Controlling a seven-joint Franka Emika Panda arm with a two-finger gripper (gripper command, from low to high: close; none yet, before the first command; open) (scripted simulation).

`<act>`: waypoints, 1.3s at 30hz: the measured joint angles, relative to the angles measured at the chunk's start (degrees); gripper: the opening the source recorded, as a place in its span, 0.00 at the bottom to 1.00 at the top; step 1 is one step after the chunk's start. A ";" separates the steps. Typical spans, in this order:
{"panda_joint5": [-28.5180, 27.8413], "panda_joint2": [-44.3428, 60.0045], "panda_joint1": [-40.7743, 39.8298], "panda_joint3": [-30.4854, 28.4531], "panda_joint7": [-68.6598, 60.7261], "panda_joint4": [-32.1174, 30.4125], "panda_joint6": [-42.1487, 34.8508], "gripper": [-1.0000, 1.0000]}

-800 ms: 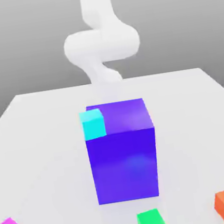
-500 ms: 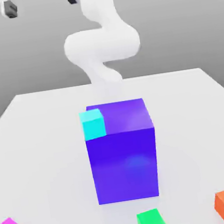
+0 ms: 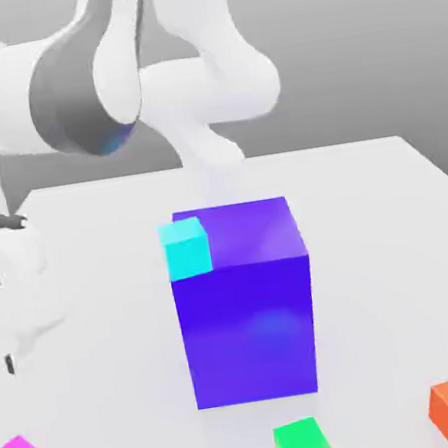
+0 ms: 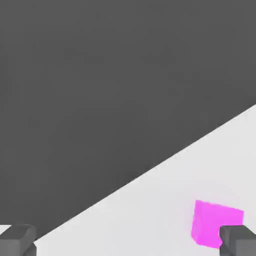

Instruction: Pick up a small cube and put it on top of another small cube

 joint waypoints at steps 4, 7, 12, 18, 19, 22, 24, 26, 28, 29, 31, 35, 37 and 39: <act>1.96 8.42 -2.69 -0.97 -0.29 0.26 2.27 0.50; 3.90 14.70 -4.77 -0.22 -1.23 1.02 5.34 0.50; 5.96 20.60 -6.96 2.24 -2.73 2.33 9.70 0.00; 5.49 19.58 -6.71 1.87 -2.37 2.07 8.90 0.00; 4.77 17.88 -6.22 1.22 -1.83 1.67 7.60 0.00; 1.99 12.33 -4.02 0.54 -0.27 0.04 3.81 0.00; 0.18 9.88 -0.66 2.67 -0.33 -1.51 3.07 0.00; -1.49 7.70 2.53 4.90 -0.47 -3.08 2.61 0.00; -3.27 5.55 5.54 7.28 -0.53 -4.71 2.26 0.00; -4.17 4.45 7.04 8.48 -0.58 -5.56 2.10 0.00; -5.98 2.29 10.05 10.95 -0.68 -7.28 1.83 0.00; -9.51 5.71 15.49 15.19 -0.37 -8.36 6.49 0.00; -9.91 7.52 16.01 15.33 -0.22 -8.31 8.26 1.00; -9.91 7.52 16.01 15.33 -0.22 -8.31 8.26 1.00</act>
